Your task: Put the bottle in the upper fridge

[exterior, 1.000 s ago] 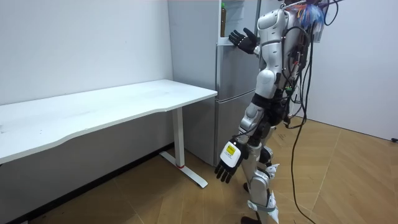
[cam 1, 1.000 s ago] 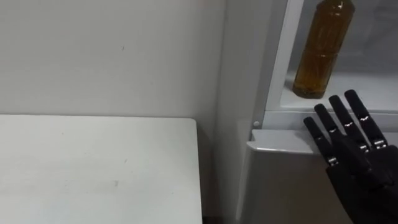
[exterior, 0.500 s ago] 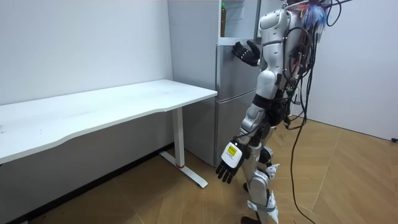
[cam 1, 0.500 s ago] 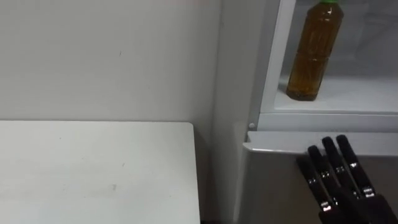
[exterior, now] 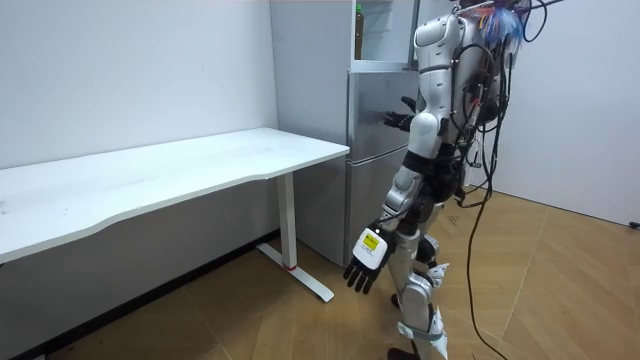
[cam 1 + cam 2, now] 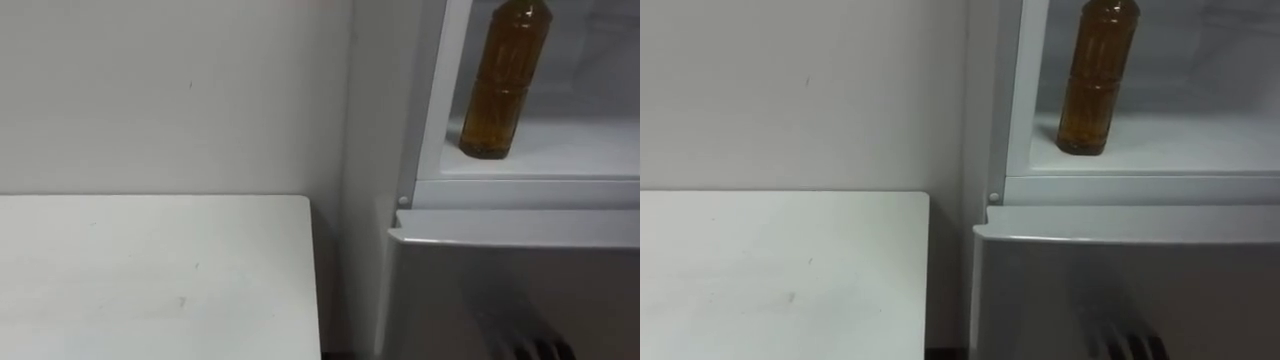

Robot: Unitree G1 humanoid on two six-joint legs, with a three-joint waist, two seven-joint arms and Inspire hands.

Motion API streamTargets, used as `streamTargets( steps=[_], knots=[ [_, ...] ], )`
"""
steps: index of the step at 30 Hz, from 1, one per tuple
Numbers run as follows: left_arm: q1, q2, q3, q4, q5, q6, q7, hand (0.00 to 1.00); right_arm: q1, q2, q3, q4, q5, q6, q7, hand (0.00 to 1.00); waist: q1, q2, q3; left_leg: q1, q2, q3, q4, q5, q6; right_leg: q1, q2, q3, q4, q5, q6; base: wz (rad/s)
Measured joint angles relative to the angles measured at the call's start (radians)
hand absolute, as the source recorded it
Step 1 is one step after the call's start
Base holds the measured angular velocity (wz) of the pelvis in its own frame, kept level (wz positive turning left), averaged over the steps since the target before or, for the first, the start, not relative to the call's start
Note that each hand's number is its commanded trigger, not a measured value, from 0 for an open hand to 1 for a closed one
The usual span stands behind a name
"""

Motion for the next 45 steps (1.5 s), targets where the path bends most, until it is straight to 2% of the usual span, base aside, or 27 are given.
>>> streamTargets(
  steps=[1,3,5,6,10,14,16,21,25,31,36,39,41,45],
  knots=[
    [0.0,0.001,0.008,-0.001,-0.013,-0.008,0.001,0.0,0.002,0.0,-0.001,0.04,0.001,0.0,-0.015,0.0,-0.003,-0.005,-0.0009,0.003,0.0,0.001,-0.001,0.0,0.0,0.003,0.0,0.001,0.0,0.0,0.0,0.0],
    [0.002,0.003,0.012,0.0,-0.031,-0.018,0.003,0.0,0.006,0.0,-0.002,0.098,0.001,0.0,-0.037,0.0,-0.003,-0.008,0.0038,0.01,0.0,0.005,-0.003,0.0,0.0,0.008,0.001,0.008,-0.001,0.0,0.001,0.0],
    [0.002,0.008,0.014,0.001,-0.057,-0.022,0.014,0.0,0.008,0.0,-0.004,0.174,0.023,0.0,-0.071,0.0,-0.013,-0.018,0.0045,0.011,-0.001,0.005,-0.006,0.0,0.001,0.009,0.001,0.008,-0.001,-0.001,0.001,0.0],
    [0.002,0.01,0.014,0.001,-0.072,-0.024,0.015,0.0,0.008,0.0,-0.008,0.194,0.029,0.0,-0.081,0.0,-0.015,-0.025,0.0081,0.011,-0.001,0.005,-0.009,-0.001,0.001,0.01,0.001,0.008,-0.001,-0.001,0.001,0.0],
    [0.003,0.016,0.055,0.002,-0.085,-0.036,0.017,0.0,-0.002,0.0,-0.097,0.323,0.034,-0.001,-0.184,0.0,-0.026,-0.027,0.0093,0.012,-0.001,0.007,-0.013,-0.001,0.001,0.008,0.001,0.014,0.0,-0.001,0.002,-0.02],
    [0.002,0.019,0.108,0.001,-0.085,-0.039,0.018,0.0,-0.012,0.0,-0.175,0.333,0.061,-0.024,-0.295,0.0,-0.031,-0.024,0.0109,0.012,-0.001,0.007,-0.014,-0.001,0.001,0.007,0.001,0.013,0.0,-0.001,0.002,-0.01],
    [0.006,0.022,0.107,0.001,-0.087,-0.039,0.02,0.0,-0.032,-0.001,-0.192,0.339,0.055,-0.034,-0.345,0.0,-0.043,-0.027,0.0118,0.011,-0.002,0.006,-0.014,-0.001,0.001,0.005,0.0,0.012,0.001,-0.002,0.003,0.02],
    [0.015,0.026,0.109,0.0,-0.088,-0.038,0.023,0.0,-0.07,-0.001,-0.255,0.378,0.026,-0.034,-0.504,0.0,-0.06,-0.031,0.0122,0.01,-0.003,0.0,-0.017,-0.001,0.001,0.003,0.001,0.015,0.003,-0.008,0.005,0.0],
    [0.015,0.028,0.122,-0.004,-0.086,-0.028,0.031,0.0,-0.111,-0.006,-0.305,0.449,0.01,-0.034,-0.629,0.0,-0.081,-0.045,0.013,0.009,-0.003,-0.005,-0.016,0.0,0.002,0.002,0.001,0.012,0.003,-0.012,0.006,0.01],
    [0.026,0.037,0.167,-0.087,-0.058,-0.005,0.028,0.0,-0.142,-0.019,-0.396,0.433,-0.005,-0.034,-0.785,0.0,-0.088,-0.066,0.0198,0.008,-0.007,-0.001,-0.018,0.0,0.002,-0.014,0.001,0.023,0.021,-0.021,0.008,-0.05],
    [0.033,0.039,0.202,-0.106,-0.054,0.011,0.011,0.0,-0.147,-0.025,-0.476,0.314,-0.051,-0.041,-0.923,0.0,-0.106,-0.066,0.02,0.007,-0.006,-0.002,-0.018,0.0,0.002,-0.016,0.002,0.021,0.024,-0.026,0.008,-0.01],
    [0.038,0.04,0.205,-0.112,-0.049,0.011,0.01,0.0,-0.154,-0.056,-0.498,0.238,-0.085,-0.054,-1.024,0.0,-0.115,-0.065,0.0205,0.007,-0.007,0.003,-0.019,0.0,0.002,-0.021,0.001,0.017,0.033,-0.031,0.008,0.0],
    [0.038,0.04,0.205,-0.118,-0.049,0.007,0.007,0.0,-0.181,-0.09,-0.521,0.216,-0.098,-0.085,-1.099,0.0,-0.115,-0.066,0.0204,0.002,-0.009,0.01,-0.019,0.0,0.002,-0.033,0.001,0.025,0.042,-0.034,0.008,-0.07],
    [0.052,0.04,0.205,-0.149,-0.049,0.009,-0.016,0.0,-0.189,-0.126,-0.565,0.174,-0.101,-0.096,-1.185,0.0,-0.12,-0.069,0.0198,0.0,-0.009,0.008,-0.019,0.0,0.002,-0.034,0.0,0.024,0.042,-0.037,0.009,0.01]
  ],
)
